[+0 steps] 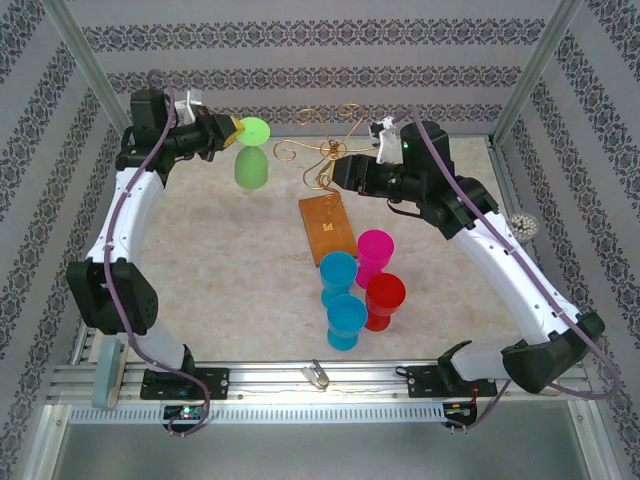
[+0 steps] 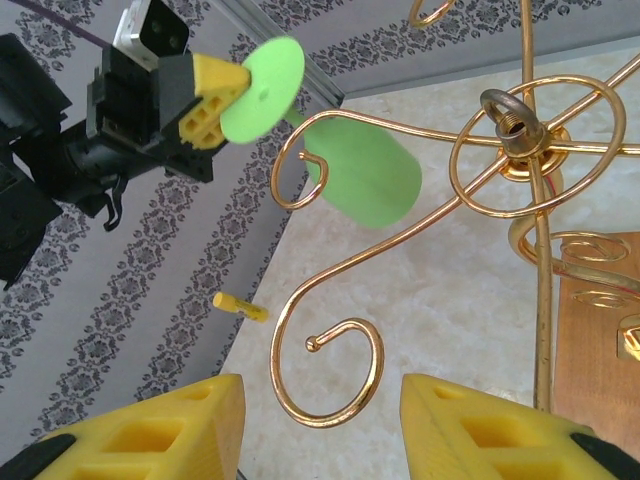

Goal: Take the wine glass off the wine glass rack

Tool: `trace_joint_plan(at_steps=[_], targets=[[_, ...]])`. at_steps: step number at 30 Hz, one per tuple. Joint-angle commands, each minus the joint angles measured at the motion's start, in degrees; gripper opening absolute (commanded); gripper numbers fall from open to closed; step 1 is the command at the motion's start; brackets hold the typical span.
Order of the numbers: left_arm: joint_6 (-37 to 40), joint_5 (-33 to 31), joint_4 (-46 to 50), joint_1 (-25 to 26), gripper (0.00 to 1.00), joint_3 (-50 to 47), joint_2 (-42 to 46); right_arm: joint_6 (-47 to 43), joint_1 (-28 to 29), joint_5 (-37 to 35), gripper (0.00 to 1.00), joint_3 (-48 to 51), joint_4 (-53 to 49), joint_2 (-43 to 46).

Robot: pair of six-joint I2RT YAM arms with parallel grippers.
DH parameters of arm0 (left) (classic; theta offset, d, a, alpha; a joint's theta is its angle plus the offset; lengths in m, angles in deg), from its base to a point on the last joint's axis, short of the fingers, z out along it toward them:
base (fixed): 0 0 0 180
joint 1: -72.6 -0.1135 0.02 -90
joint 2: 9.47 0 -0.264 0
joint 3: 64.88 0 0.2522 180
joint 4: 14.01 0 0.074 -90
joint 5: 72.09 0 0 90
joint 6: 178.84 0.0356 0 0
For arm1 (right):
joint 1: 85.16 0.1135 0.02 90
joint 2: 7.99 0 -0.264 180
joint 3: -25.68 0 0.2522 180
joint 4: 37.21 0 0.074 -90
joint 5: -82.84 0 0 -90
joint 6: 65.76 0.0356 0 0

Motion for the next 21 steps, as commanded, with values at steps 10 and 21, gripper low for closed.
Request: trace_joint_plan(at_steps=[10,21], targets=[[24.29,-15.47,18.44,0.10,0.00,-16.29,16.69,-1.35,-0.31,3.83,0.46,-1.71,0.51,0.11],[35.44,-33.68,24.62,7.34,0.00,-21.44,22.20,-1.44,-0.21,2.62,0.45,2.29,0.40,4.56]])
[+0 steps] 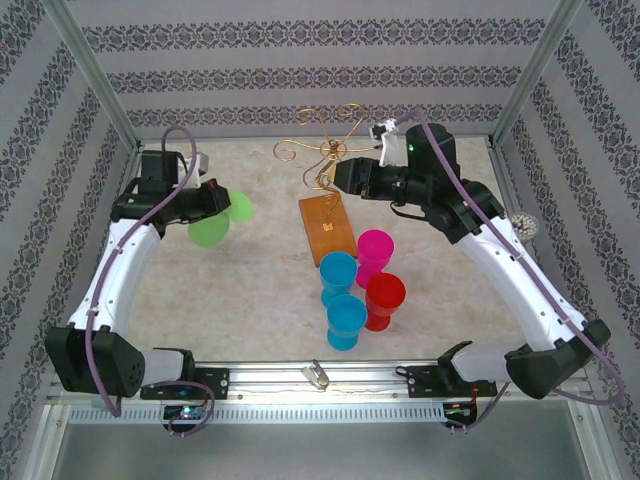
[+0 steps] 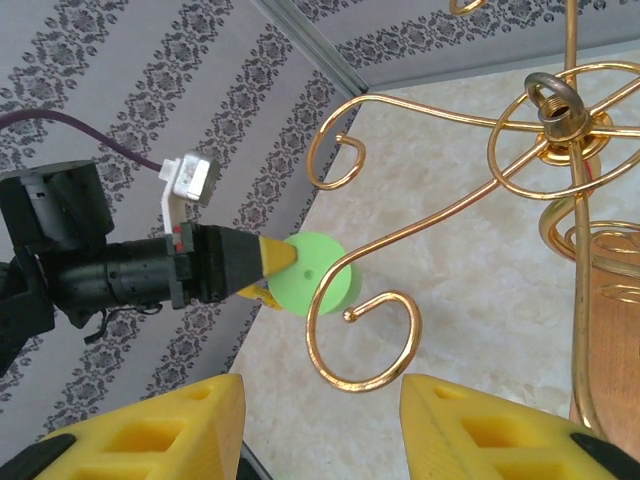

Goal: Take the wine glass off the wine glass rack

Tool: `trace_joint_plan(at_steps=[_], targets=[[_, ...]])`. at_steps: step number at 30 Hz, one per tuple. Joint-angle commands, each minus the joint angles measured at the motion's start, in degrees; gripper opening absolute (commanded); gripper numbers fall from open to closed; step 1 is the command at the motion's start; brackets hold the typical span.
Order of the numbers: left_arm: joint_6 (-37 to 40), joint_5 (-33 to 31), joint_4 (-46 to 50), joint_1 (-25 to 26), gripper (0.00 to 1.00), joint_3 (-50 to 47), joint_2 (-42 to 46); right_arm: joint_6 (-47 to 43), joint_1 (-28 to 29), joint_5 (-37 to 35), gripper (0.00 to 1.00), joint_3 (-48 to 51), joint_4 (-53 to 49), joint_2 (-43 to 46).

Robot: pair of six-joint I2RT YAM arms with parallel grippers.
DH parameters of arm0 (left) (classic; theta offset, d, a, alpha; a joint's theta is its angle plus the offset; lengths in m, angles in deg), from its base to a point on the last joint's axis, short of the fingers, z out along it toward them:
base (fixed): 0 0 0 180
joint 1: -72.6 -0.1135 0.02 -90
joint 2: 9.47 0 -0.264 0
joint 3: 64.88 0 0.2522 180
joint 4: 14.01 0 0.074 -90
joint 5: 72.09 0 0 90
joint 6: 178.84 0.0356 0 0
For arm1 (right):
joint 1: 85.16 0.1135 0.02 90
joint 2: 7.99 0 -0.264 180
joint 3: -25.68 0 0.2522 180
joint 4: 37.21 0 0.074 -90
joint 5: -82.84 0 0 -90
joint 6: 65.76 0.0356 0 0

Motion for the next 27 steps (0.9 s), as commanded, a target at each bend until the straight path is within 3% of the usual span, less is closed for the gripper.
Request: trace_joint_plan(at_steps=[1,9,16,27], targets=[[7.06,-9.62,3.39,2.97,0.00,-0.99,2.42,-0.66,-0.10,0.05,0.45,1.77,0.59,2.47],[14.58,-25.23,1.40,12.23,0.00,-6.38,7.14,-1.66,1.54,-0.76,0.45,1.66,-1.63,4.61],[19.70,-33.11,-0.80,18.13,0.00,-12.39,11.30,-2.04,2.58,-3.34,0.45,3.79,-2.50,7.78],[28.87,-48.61,1.45,33.44,0.00,-16.46,7.71,-1.90,4.07,-3.42,0.45,4.70,-2.30,9.48]])
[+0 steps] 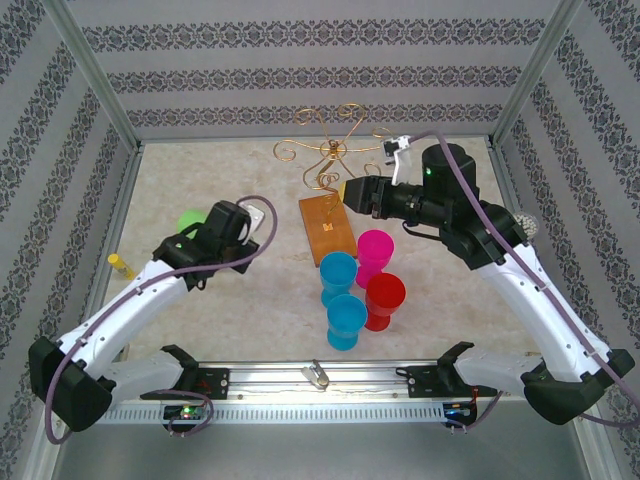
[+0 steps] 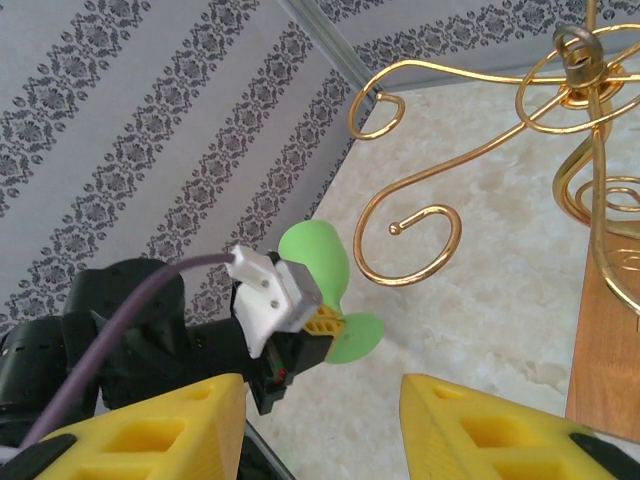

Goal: Take the wine glass off the wine glass rack

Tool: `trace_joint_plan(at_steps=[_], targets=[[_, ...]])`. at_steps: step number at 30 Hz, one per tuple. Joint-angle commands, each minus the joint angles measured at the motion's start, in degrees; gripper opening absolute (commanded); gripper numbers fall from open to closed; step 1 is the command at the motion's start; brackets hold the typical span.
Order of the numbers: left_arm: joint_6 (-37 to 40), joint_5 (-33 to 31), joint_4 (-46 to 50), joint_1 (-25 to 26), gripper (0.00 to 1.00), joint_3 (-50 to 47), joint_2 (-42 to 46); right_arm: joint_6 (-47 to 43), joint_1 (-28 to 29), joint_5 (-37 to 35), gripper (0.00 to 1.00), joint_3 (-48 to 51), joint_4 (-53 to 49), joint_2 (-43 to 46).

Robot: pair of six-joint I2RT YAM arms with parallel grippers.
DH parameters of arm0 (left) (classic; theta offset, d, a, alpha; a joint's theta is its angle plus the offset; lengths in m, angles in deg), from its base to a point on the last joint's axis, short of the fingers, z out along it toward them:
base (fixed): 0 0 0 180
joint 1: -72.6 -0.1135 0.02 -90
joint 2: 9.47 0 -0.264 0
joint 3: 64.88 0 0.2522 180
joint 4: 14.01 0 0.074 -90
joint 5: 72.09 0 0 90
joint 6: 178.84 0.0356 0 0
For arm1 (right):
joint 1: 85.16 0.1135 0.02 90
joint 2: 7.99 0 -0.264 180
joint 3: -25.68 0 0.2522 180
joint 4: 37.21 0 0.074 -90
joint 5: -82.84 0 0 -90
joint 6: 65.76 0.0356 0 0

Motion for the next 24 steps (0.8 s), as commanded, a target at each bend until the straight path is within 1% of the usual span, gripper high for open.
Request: trace_joint_plan(at_steps=[1,4,6,10,12,17,20,24], targets=[[5.42,-9.52,0.40,4.33,0.00,-1.67,-1.55,-1.42,0.58,-0.39,0.45,0.36,-0.41,1.33],[8.38,-17.07,0.12,8.84,0.00,-2.93,-3.14,-2.05,0.66,-0.39,0.45,-0.17,-0.98,1.15],[10.54,-23.34,-0.65,12.14,0.00,-4.14,-4.70,-2.71,0.83,-0.56,0.45,-0.35,-1.17,0.94],[15.18,-34.36,-4.97,18.29,0.00,-8.24,-6.49,-3.73,1.06,-0.64,0.45,-0.88,-0.96,0.19],[18.14,-39.17,-8.31,21.89,0.00,-11.45,-5.94,-3.73,1.37,-0.08,0.45,-1.11,-0.15,-0.45],[22.51,-47.00,-12.46,26.23,0.00,-16.07,-3.12,-5.26,2.79,1.18,0.45,-2.99,-0.75,-2.44],[26.98,-51.14,-17.22,28.00,0.00,-19.67,-1.36,-6.30,3.47,1.69,0.45,-4.17,-1.17,-3.52],[31.80,-55.28,-23.35,29.50,0.00,-22.69,-2.96,-8.11,4.51,2.07,0.45,-5.98,-1.38,-5.06]])
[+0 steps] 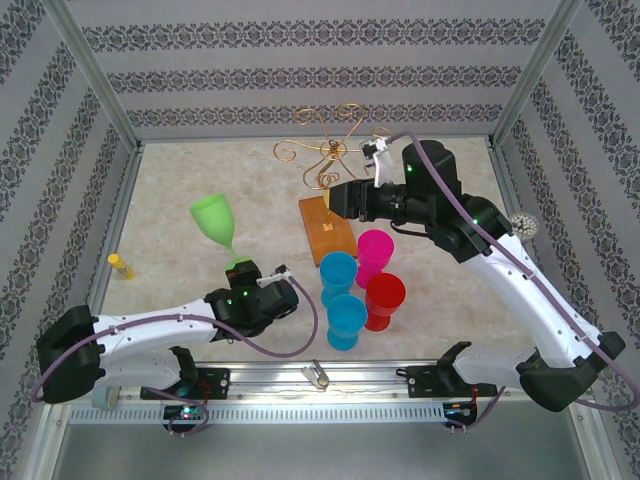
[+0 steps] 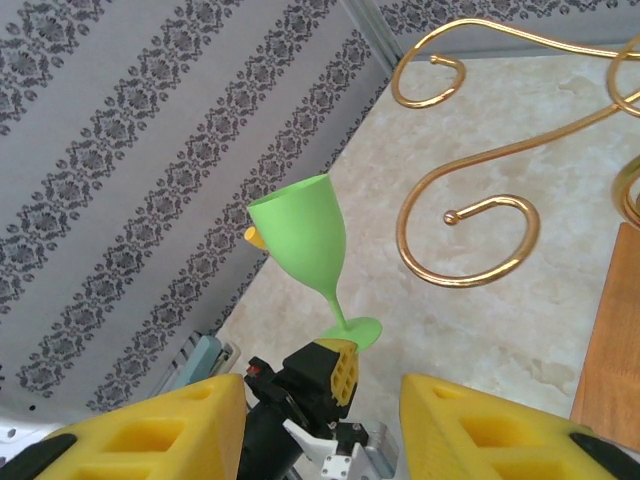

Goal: Take the wine glass off the wine glass rack

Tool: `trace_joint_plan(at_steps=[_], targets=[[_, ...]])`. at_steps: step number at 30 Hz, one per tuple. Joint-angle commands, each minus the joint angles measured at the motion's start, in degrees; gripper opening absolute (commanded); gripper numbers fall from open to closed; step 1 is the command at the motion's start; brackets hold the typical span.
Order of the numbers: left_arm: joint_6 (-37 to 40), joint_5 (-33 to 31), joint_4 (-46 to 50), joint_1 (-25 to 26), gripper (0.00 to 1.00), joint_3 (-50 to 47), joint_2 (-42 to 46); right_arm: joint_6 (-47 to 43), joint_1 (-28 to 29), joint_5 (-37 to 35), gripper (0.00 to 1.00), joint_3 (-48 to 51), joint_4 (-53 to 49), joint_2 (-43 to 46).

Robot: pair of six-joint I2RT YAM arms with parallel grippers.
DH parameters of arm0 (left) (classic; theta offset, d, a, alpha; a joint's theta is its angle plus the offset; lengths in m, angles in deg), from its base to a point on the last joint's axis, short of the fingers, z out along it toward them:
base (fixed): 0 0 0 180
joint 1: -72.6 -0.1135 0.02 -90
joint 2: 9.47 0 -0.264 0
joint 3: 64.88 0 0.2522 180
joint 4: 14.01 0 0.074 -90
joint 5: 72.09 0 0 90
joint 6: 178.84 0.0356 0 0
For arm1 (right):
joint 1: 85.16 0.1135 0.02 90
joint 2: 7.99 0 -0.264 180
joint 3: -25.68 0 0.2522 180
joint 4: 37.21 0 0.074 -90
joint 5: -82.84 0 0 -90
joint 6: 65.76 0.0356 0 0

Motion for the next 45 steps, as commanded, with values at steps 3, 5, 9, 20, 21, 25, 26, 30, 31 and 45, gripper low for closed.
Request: trace_joint_plan(at_steps=[3,5,9,20,21,25,26,30,31,45], targets=[[13.07,-10.14,-15.78,2.02,0.00,-4.39,-3.60,-5.17,2.01,1.41,0.45,-4.88,-1.64,-2.59],[19.42,-11.76,-23.87,2.65,0.00,-6.90,-5.04,-7.16,2.74,1.59,0.45,-6.30,-2.95,-3.91],[23.11,-13.07,-27.91,3.18,0.00,-8.38,-6.07,-11.47,4.80,0.95,0.46,-9.46,-5.55,-6.97],[29.51,-12.62,-33.90,4.31,0.00,-11.77,-8.38,-20.46,9.98,0.25,0.50,-21.02,-11.41,-18.51],[29.79,-12.65,-33.92,4.46,0.00,-11.89,-8.65,-21.39,10.60,-0.40,0.50,-22.60,-12.27,-19.87],[32.66,-13.09,-36.61,4.68,0.00,-12.80,-9.96,-25.54,13.34,-3.07,0.52,-30.77,-16.75,-26.17],[33.72,-13.15,-37.86,4.68,0.00,-13.07,-10.21,-26.30,13.83,-3.67,0.52,-32.56,-17.58,-27.61],[35.02,-13.53,-39.36,4.68,0.00,-13.38,-10.71,-28.09,14.96,-4.26,0.54,-39.40,-19.95,-33.60],[35.19,-13.61,-39.36,4.68,0.00,-13.40,-10.65,-28.52,15.20,-4.30,0.54,-41.14,-20.55,-35.07],[36.32,-14.52,-40.39,4.68,0.00,-13.05,-10.86,-31.05,16.66,-7.46,0.63,-57.70,-26.87,-50.77]])
